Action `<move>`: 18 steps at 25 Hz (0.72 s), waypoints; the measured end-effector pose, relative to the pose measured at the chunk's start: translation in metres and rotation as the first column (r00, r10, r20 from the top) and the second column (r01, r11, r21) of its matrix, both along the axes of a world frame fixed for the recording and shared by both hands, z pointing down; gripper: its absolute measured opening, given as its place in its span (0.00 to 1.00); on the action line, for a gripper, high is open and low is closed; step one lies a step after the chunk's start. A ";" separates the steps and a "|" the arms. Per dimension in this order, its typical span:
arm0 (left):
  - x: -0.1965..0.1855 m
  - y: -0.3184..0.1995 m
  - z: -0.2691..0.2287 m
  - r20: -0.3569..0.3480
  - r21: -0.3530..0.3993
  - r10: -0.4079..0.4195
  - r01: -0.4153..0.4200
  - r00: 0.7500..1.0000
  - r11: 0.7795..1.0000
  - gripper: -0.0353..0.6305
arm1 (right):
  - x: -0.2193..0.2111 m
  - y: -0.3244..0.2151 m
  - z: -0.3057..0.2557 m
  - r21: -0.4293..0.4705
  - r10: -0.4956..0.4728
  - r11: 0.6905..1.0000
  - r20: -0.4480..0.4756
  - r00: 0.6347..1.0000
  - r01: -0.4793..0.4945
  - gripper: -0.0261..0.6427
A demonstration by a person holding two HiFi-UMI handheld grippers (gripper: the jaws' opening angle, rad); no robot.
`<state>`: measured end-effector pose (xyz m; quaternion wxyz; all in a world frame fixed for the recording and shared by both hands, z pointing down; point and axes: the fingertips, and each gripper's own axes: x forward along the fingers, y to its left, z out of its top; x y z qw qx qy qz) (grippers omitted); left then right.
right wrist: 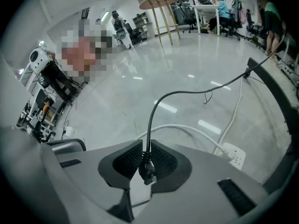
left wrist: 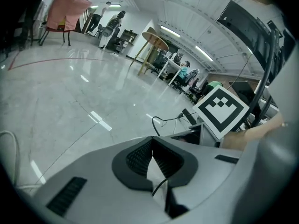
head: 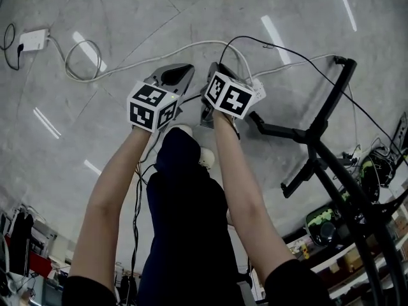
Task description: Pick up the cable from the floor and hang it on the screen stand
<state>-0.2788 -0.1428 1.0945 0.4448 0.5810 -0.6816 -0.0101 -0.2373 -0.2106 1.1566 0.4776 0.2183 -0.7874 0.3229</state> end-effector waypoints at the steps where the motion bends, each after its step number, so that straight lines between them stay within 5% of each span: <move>1: 0.001 -0.004 -0.010 0.003 0.005 0.002 -0.002 1.000 1.000 0.06 | 0.000 -0.002 -0.011 0.003 -0.002 1.000 0.004 1.000 0.002 0.15; 18: 0.019 -0.016 -0.156 -0.012 0.010 0.030 -0.030 0.999 0.999 0.06 | 0.013 -0.009 -0.179 0.045 -0.029 0.999 0.049 0.998 0.026 0.15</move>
